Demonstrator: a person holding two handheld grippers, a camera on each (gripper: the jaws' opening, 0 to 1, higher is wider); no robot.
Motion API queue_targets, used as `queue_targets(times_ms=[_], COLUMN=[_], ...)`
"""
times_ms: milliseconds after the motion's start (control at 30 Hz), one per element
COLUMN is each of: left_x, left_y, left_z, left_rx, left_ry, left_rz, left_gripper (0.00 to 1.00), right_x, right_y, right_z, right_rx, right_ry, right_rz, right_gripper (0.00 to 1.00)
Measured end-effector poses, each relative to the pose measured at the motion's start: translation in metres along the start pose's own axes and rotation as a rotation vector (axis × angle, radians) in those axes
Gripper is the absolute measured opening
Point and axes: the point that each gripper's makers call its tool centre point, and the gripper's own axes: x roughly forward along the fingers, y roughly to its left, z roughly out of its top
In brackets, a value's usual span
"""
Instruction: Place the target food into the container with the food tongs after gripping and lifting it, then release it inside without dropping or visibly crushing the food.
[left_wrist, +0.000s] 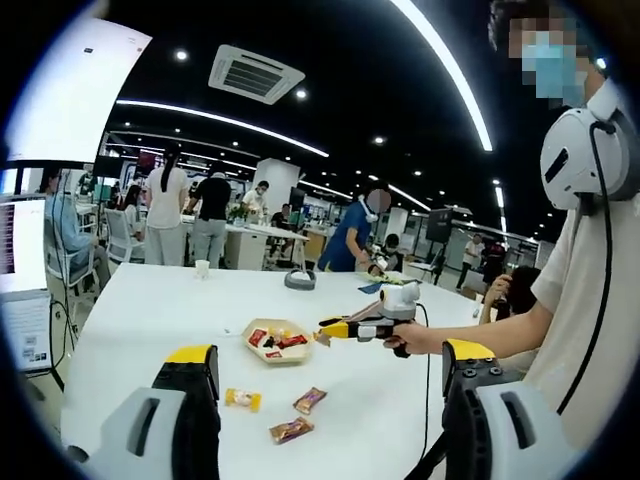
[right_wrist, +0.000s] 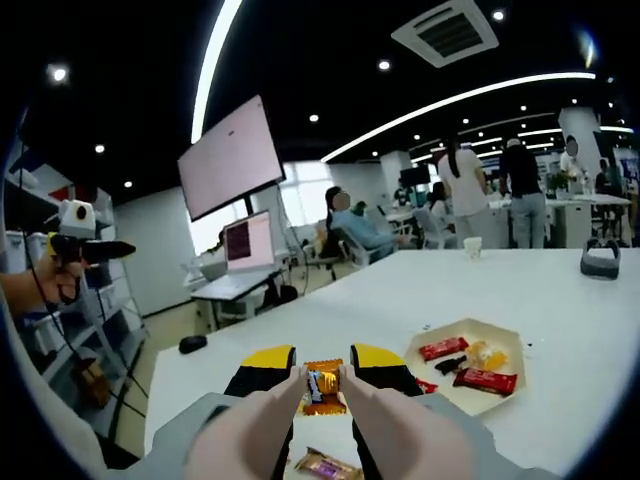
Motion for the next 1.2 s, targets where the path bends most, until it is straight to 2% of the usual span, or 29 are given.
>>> queue_targets(times_ms=[133, 267, 333, 467, 567, 733, 833, 933, 1000, 1067, 1200], left_x=[-0.003, -0.003, -0.006, -0.005, -0.003, -0.009, -0.013, -0.010, -0.006, -0.003, 0.003], left_y=[0.003, 0.002, -0.007, -0.010, -0.007, -0.011, -0.012, -0.007, -0.004, -0.005, -0.011], left_z=[-0.001, -0.002, 0.009, 0.005, -0.010, -0.010, -0.012, -0.016, -0.021, -0.019, -0.022], left_rx=[-0.008, -0.052, -0.035, -0.029, -0.058, -0.037, -0.040, -0.052, -0.075, -0.066, -0.028], left_ry=[-0.018, -0.003, -0.042, -0.048, -0.006, -0.011, -0.014, -0.019, 0.004, 0.000, 0.051], left_rz=[0.010, 0.025, 0.023, 0.033, 0.043, 0.078, 0.084, 0.090, 0.103, 0.105, 0.075], left_gripper=[0.95, 0.96, 0.96, 0.99, 0.97, 0.94, 0.95, 0.95, 0.95, 0.94, 0.94], right_x=[-0.006, -0.012, -0.014, -0.018, -0.025, -0.026, -0.028, -0.032, -0.034, -0.036, -0.034], right_y=[-0.009, -0.020, -0.022, -0.030, -0.037, -0.046, -0.048, -0.049, -0.052, -0.058, -0.067], right_z=[0.001, -0.004, -0.004, -0.006, -0.008, -0.009, -0.002, 0.002, 0.003, 0.000, -0.013], right_rx=[0.007, 0.051, 0.050, 0.034, 0.060, 0.066, 0.076, 0.058, 0.047, 0.047, 0.041], right_ry=[-0.012, -0.006, -0.007, -0.012, -0.015, -0.004, -0.021, -0.022, -0.018, -0.015, 0.017], right_rz=[-0.023, -0.054, -0.054, -0.066, -0.090, -0.107, -0.114, -0.114, -0.127, -0.139, -0.160], right_gripper=[0.20, 0.20, 0.20, 0.20, 0.20, 0.20, 0.21, 0.21, 0.20, 0.20, 0.21])
